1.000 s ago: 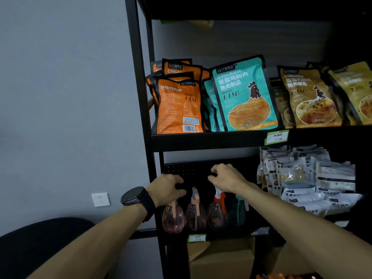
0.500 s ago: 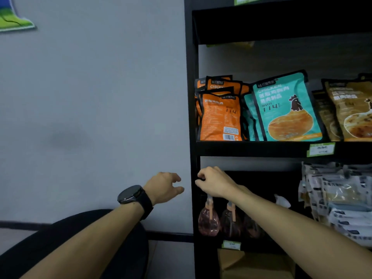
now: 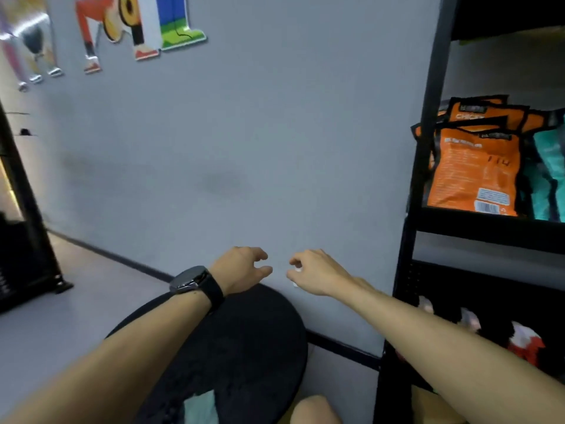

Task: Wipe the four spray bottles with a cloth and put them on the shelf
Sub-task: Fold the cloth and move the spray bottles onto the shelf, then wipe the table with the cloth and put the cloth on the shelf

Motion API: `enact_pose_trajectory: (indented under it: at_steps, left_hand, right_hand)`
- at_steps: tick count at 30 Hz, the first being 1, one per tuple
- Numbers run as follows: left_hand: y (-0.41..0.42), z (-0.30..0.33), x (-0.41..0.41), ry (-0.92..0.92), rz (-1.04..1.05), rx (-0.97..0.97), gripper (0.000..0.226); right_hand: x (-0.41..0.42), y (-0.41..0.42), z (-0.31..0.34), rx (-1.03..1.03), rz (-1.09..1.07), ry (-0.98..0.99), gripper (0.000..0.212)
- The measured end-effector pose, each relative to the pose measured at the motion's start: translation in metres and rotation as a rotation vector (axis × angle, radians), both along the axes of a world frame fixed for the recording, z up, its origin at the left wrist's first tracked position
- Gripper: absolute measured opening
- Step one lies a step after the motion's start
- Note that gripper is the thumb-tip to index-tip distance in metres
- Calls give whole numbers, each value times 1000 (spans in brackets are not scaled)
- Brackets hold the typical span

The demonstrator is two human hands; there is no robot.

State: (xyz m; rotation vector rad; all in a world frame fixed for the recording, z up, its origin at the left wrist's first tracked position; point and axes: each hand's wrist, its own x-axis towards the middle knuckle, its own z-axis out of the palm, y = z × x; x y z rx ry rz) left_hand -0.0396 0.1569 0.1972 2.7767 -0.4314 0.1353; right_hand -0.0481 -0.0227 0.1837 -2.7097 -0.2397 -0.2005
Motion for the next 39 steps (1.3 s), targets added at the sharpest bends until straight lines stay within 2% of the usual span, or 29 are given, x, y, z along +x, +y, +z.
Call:
enact_pose_trajectory:
  at_steps: [8, 13, 24, 30, 39]
  left_hand:
    - [99, -27, -14, 30, 206, -8, 47]
    - [136, -51, -20, 46, 285, -5, 46]
    - [160, -130, 6, 179, 284, -34, 48]
    - [165, -192, 17, 271, 293, -63, 47]
    - [177, -283, 27, 450, 287, -9, 44]
  right_hand:
    - [17, 94, -32, -23, 193, 64, 32]
    - [24, 135, -56, -29, 286, 119, 39]
    - [44, 168, -129, 38, 307, 332, 41]
    - [58, 175, -178, 37, 283, 440, 41]
    - [74, 187, -256, 40, 296, 566, 41]
